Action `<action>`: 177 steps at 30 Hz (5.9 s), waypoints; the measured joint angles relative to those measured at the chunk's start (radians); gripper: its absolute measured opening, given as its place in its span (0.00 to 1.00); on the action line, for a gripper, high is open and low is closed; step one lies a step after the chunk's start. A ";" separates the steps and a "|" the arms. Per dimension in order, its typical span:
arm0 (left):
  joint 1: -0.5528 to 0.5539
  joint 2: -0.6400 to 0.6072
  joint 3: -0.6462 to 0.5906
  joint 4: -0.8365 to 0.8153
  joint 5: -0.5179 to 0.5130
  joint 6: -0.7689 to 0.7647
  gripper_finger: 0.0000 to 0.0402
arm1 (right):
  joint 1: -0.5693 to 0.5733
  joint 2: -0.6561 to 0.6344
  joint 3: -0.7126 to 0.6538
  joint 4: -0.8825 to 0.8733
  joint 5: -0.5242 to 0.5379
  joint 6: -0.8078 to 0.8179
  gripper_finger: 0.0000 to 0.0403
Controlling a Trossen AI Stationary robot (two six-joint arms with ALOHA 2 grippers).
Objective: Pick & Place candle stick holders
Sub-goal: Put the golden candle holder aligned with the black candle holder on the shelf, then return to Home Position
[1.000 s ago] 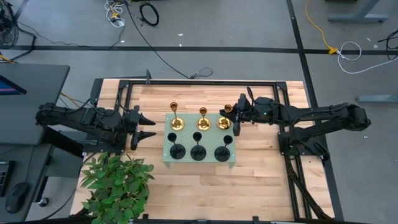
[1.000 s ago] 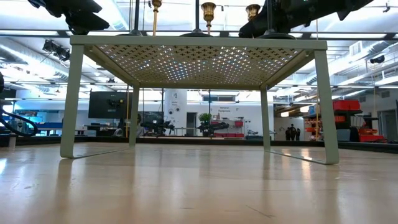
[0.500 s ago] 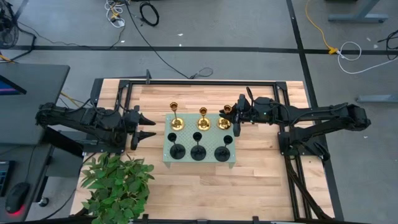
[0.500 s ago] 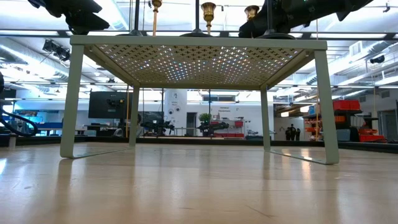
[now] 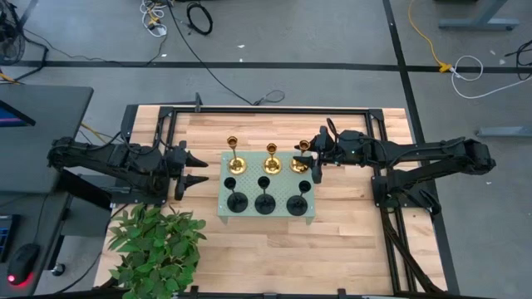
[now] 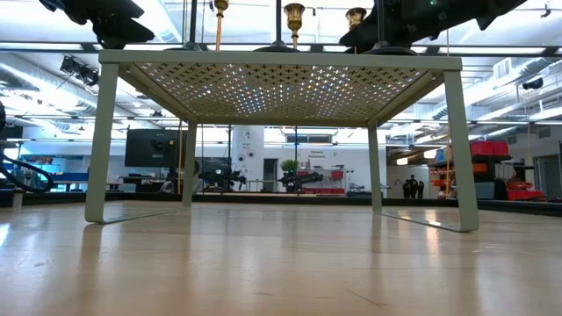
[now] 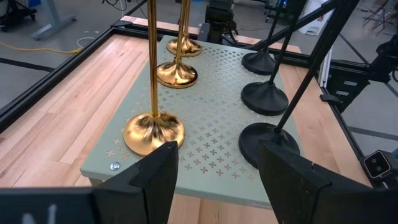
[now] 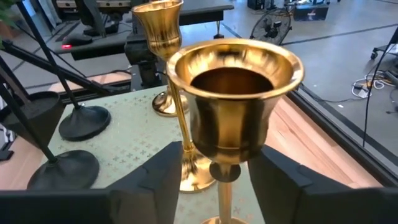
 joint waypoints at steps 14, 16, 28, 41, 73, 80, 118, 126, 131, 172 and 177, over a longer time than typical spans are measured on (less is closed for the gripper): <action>0.000 0.000 0.000 0.000 0.000 0.000 0.54 | 0.000 -0.008 0.000 -0.010 0.000 -0.027 0.50; 0.000 0.000 0.000 0.000 0.000 0.000 0.54 | 0.000 -0.024 0.000 -0.025 0.000 -0.034 0.50; 0.000 0.000 0.000 -0.001 0.000 0.000 0.54 | 0.097 -0.254 0.002 -0.208 0.034 -0.039 0.50; 0.000 0.000 -0.005 0.024 0.000 -0.005 0.54 | 0.275 -0.402 -0.060 -0.275 0.212 0.031 0.50; -0.035 -0.543 -0.393 0.227 -0.107 0.240 0.54 | 0.527 -1.010 -0.726 0.338 0.566 -0.289 0.50; -0.039 -0.543 -0.428 0.211 -0.141 0.239 0.54 | 0.663 -1.102 -0.619 0.100 0.555 -0.340 0.50; 0.047 -0.519 -0.623 0.540 -0.198 0.166 0.54 | 0.706 -1.097 -0.733 0.118 0.758 -0.280 0.50; 0.046 -0.518 -0.623 0.546 -0.195 0.166 0.54 | 0.712 -1.097 -0.733 0.118 0.758 -0.280 0.50; 0.046 -0.518 -0.623 0.546 -0.194 0.166 0.54 | 0.700 -1.097 -0.733 0.119 0.757 -0.280 0.50; 0.046 -0.465 -0.624 0.548 -0.193 0.167 0.54 | 0.127 -0.938 -0.733 0.119 0.759 -0.281 0.50; 0.046 -0.465 -0.624 0.548 -0.193 0.167 0.54 | 0.127 -0.938 -0.733 0.119 0.759 -0.281 0.50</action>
